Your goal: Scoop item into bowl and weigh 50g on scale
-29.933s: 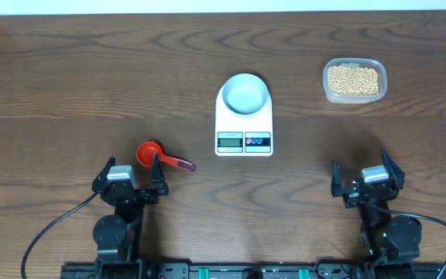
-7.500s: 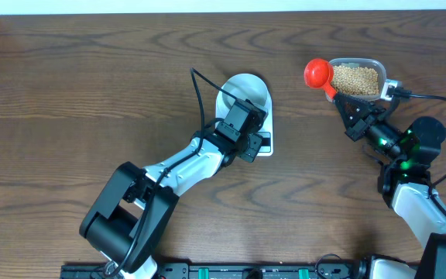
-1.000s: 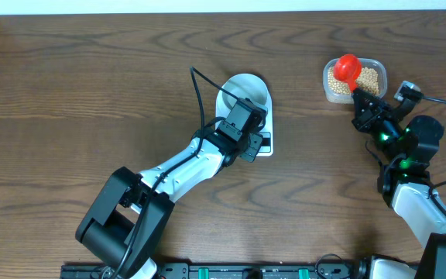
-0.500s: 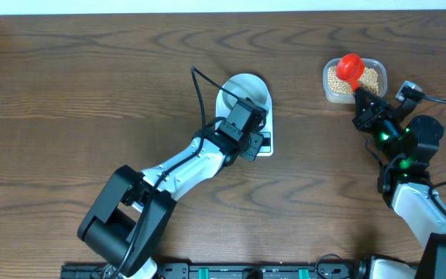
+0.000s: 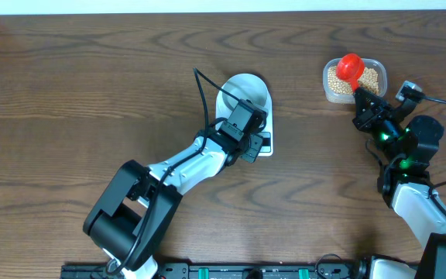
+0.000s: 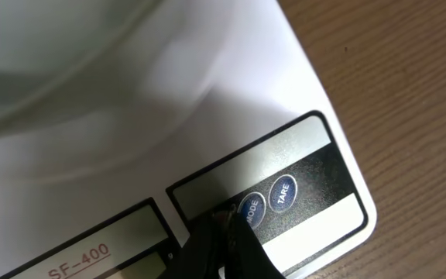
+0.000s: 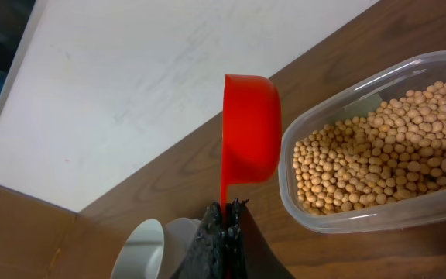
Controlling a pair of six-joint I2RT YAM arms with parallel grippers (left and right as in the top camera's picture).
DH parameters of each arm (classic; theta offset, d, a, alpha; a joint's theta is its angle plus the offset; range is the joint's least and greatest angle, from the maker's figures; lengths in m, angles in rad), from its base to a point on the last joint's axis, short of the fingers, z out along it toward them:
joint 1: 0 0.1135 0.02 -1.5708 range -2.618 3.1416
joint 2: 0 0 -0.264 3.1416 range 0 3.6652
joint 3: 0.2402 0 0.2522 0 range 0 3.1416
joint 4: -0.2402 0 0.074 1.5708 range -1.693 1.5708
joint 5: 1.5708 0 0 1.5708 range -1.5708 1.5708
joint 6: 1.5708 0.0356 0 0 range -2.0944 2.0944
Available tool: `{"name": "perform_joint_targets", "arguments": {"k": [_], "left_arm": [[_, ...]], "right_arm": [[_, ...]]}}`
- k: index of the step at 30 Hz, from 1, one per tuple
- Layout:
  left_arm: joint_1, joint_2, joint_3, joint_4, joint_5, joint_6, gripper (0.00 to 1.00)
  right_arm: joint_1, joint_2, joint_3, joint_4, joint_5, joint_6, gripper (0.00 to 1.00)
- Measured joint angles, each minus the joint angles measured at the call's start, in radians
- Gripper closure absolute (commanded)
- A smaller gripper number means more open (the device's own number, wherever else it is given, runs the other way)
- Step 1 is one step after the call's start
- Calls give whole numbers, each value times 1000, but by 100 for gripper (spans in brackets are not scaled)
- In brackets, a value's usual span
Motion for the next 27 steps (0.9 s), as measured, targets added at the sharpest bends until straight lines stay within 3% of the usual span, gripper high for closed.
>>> {"name": "perform_joint_targets", "arguments": {"k": [27], "left_arm": [[4,8,0,11,22,0,93]], "right_arm": [[0,0,0,0,-1,0,99]]}}
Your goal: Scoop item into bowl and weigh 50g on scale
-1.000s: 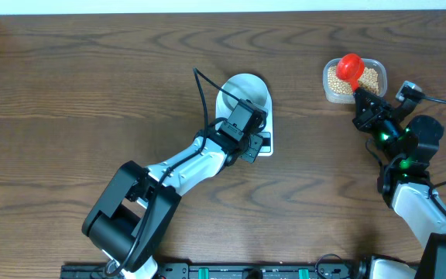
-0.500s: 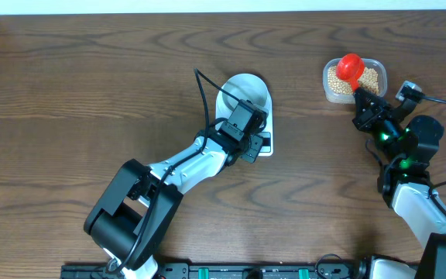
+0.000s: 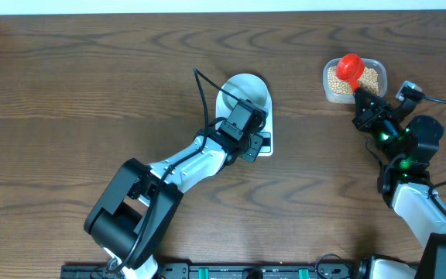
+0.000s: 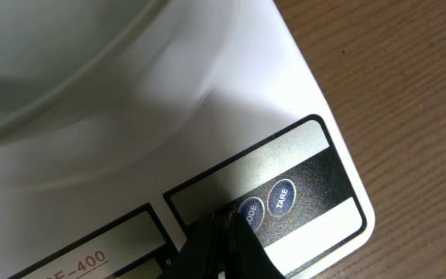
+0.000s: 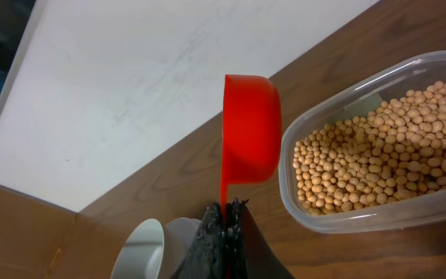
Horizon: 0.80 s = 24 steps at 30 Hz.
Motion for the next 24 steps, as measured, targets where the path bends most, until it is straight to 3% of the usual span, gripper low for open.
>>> {"name": "perform_joint_targets", "arguments": {"k": [13,16,24], "left_arm": [[2,-8,-2,-29,12,0,93],[2,-43,-2,-101,23,5,93],[2,-154,-2,-99,4,6,93]], "right_arm": [[0,0,0,-1,-6,0,99],[0,0,0,-1,-7,0,99],[0,0,0,-1,-5,0,99]]}}
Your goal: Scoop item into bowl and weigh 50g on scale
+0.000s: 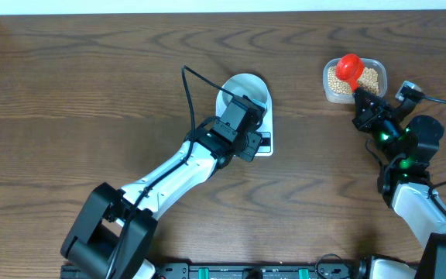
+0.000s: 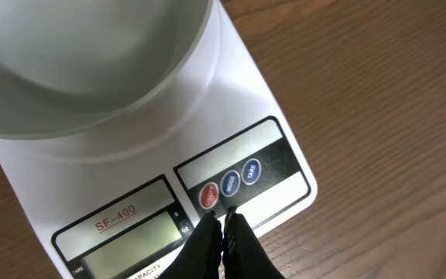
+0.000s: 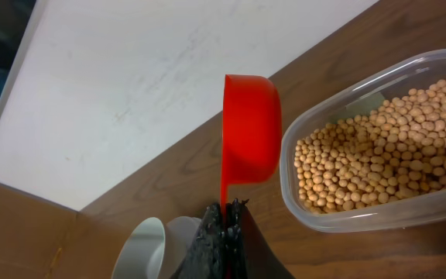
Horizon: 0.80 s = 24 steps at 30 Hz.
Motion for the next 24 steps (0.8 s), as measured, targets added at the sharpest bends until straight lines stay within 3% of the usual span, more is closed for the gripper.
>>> {"name": "perform_joint_targets", "arguments": {"k": [9,24], "left_arm": [[0,113,0,30,-2,2,93],[0,130,0,76,-2,2,93]], "right_arm": [[0,0,0,0,38,0,99],[0,0,0,0,80,0,99]]}}
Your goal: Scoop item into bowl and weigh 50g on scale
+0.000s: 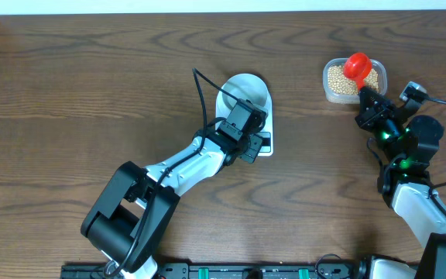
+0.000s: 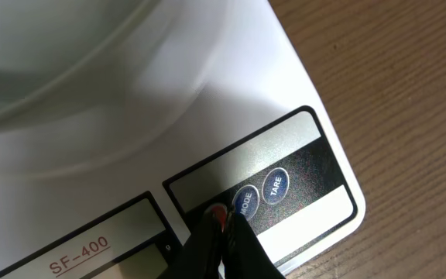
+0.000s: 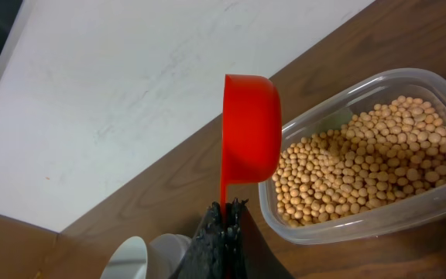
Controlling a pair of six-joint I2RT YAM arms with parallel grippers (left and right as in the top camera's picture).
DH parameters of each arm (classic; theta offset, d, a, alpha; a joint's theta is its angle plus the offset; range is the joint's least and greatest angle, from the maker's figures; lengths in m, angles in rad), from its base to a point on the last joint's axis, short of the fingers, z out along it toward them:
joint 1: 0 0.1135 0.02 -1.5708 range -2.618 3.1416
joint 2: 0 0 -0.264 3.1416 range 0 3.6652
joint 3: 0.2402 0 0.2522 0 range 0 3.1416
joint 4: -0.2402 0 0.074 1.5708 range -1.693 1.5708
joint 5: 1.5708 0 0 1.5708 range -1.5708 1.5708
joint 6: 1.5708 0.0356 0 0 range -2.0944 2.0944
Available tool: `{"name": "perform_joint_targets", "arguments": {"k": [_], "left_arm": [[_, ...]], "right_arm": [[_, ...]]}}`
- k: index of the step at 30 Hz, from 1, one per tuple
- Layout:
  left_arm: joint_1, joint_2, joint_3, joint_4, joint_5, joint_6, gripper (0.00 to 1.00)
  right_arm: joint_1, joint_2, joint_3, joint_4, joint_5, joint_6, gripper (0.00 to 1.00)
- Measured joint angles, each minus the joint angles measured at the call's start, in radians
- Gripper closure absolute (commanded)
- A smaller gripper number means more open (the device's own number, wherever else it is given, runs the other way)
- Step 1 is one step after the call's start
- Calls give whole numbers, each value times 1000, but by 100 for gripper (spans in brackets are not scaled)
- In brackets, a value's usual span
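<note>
A white scale (image 1: 267, 150) carries an empty white bowl (image 1: 243, 89). My left gripper (image 1: 254, 140) is shut, low over the scale's button strip. In the left wrist view its tips (image 2: 223, 220) rest on the red button (image 2: 217, 211), next to MODE (image 2: 245, 203) and TARE (image 2: 275, 184); the bowl (image 2: 45, 39) fills the upper left. At the back right, my right gripper (image 1: 365, 98) is shut on the handle of a red scoop (image 1: 356, 66). The scoop (image 3: 250, 132) is held on edge over the near-left rim of a clear tub of soybeans (image 3: 362, 170), and looks empty.
The tub of beans (image 1: 353, 80) stands near the table's far edge, with a white wall (image 3: 130, 70) behind it. The left arm's black cable (image 1: 201, 93) arches beside the bowl. Bare wood lies between scale and tub.
My left gripper was raised above the scale with its tips short of the buttons; now it is low, tips on the red button. The scoop has shifted slightly right, further over the tub.
My left gripper's shut tips were on the scale's button strip beside MODE, and stayed there. Then it stood lifted back from the scale, and now it is down on the red button. My right gripper held the red scoop by the tub throughout.
</note>
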Motion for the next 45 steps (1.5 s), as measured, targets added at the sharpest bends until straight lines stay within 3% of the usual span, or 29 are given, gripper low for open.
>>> {"name": "perform_joint_targets", "arguments": {"k": [37,45], "left_arm": [[2,38,19,5,2,-24,93],[29,45,26,5,63,-31,93]], "right_arm": [[0,0,0,0,-7,0,99],[0,0,0,0,-17,0,99]]}}
